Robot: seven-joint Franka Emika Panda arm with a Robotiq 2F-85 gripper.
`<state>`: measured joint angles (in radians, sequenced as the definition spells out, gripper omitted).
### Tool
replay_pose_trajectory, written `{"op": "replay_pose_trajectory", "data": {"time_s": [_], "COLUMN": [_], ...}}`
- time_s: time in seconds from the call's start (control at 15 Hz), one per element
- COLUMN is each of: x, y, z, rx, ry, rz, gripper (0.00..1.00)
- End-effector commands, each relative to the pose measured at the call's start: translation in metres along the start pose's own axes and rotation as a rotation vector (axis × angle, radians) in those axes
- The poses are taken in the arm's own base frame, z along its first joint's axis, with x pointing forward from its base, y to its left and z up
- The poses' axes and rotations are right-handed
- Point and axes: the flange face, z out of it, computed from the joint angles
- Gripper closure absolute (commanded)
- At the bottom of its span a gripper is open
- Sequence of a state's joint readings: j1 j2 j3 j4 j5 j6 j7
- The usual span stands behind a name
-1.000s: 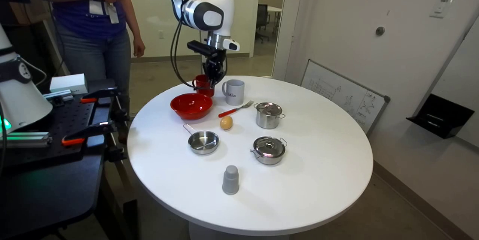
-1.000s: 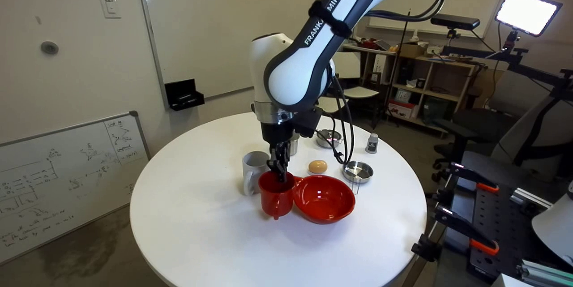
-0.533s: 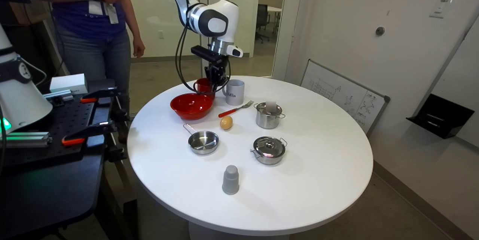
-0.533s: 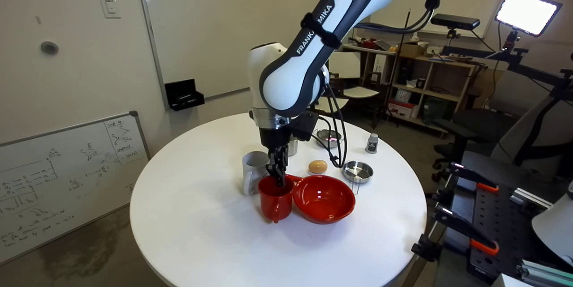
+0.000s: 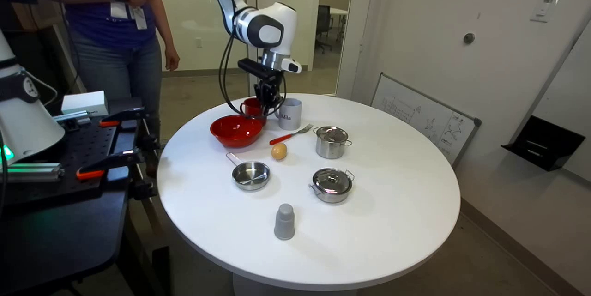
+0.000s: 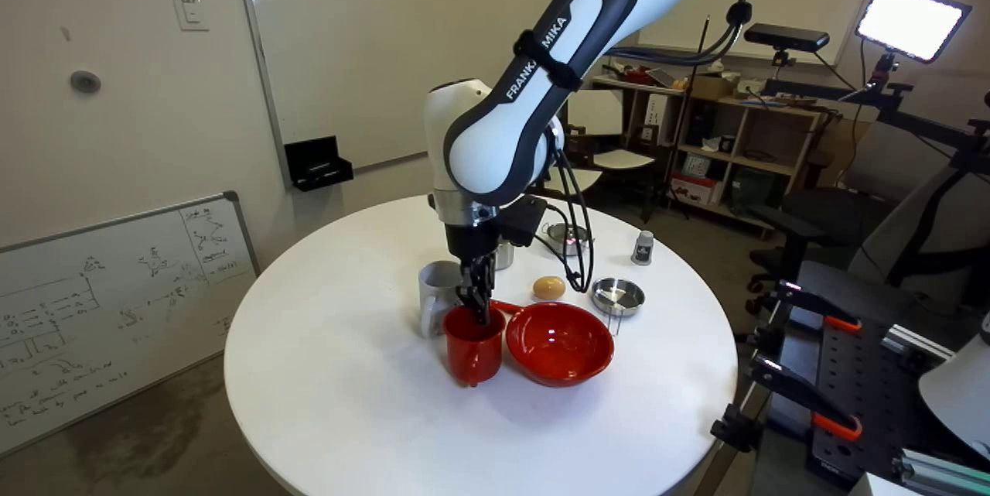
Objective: Pick the cup in the bowl and put it on the table
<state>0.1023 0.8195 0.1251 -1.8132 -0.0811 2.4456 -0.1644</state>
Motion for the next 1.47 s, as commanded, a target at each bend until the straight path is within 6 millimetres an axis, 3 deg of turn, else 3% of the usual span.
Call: {"op": "replay_pose_trajectory", "data": {"time_s": [0.0, 0.33, 0.4, 0.47, 0.53, 0.6, 0.93, 1.13, 1.4], "x": [0.008, 0.011, 0.012, 0.013, 0.013, 0.013, 0.009, 0.001, -0.014], "y": [0.002, 0.003, 0.004, 0.004, 0.004, 0.005, 0.009, 0.012, 0.014], "z": [0.001, 0.005, 0.005, 0.005, 0.005, 0.004, -0.005, -0.022, -0.065], "rx": [0.024, 0.027, 0.027, 0.027, 0.028, 0.029, 0.021, 0.001, -0.028], "ry": [-0.016, -0.024, -0.025, -0.026, -0.027, -0.028, -0.017, 0.002, 0.053], "rz": [-0.010, -0.004, -0.002, -0.001, 0.002, 0.007, 0.030, 0.053, 0.099], "gripper": [0.98, 0.98, 0.94, 0.82, 0.78, 0.60, 0.25, 0.04, 0.00]}}
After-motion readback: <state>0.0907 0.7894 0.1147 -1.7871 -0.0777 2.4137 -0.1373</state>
